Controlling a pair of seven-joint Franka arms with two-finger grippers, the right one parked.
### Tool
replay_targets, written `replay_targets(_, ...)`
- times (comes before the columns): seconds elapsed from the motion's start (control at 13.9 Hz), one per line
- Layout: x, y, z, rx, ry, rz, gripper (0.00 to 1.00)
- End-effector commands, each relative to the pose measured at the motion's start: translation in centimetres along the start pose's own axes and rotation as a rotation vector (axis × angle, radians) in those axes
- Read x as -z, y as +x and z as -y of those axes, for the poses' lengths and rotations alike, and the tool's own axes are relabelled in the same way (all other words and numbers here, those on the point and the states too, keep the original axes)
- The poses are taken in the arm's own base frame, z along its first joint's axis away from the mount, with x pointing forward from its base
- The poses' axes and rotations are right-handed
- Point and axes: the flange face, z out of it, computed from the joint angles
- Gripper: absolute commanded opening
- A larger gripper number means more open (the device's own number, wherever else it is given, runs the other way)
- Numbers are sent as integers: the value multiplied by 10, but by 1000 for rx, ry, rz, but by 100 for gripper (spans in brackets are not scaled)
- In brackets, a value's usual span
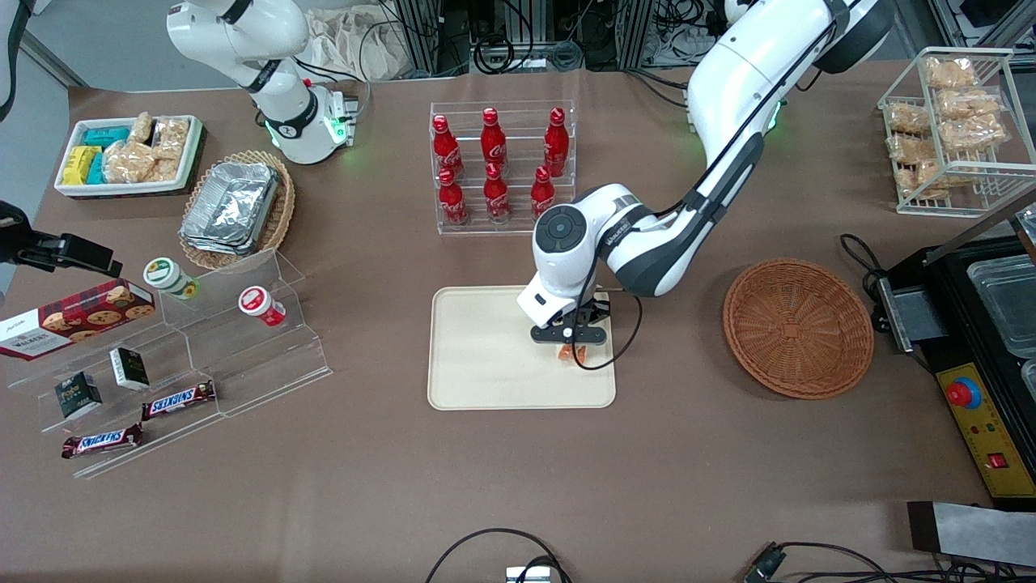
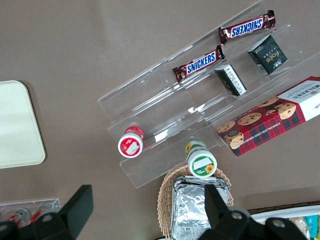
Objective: Place sandwich from basket to tray
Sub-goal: 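Lower the sandwich onto the beige tray and open the left gripper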
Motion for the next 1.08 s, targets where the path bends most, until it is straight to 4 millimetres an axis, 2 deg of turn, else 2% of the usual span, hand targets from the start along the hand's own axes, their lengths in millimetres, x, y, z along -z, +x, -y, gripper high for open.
replay_targets(0.0,-2,4,-8,10,21,-8,14)
replay_targets(0.14,-11,2,-10,12,37,-15,17)
replay_targets(0.36,-24,1,-12,34,65,-30,26)
replay_targets(0.58,-23,3,-11,39,61,-31,56)
replay_targets(0.65,-19,6,-11,46,55,-35,60)
replay_targets(1.01,3,25,2,84,39,-57,66)
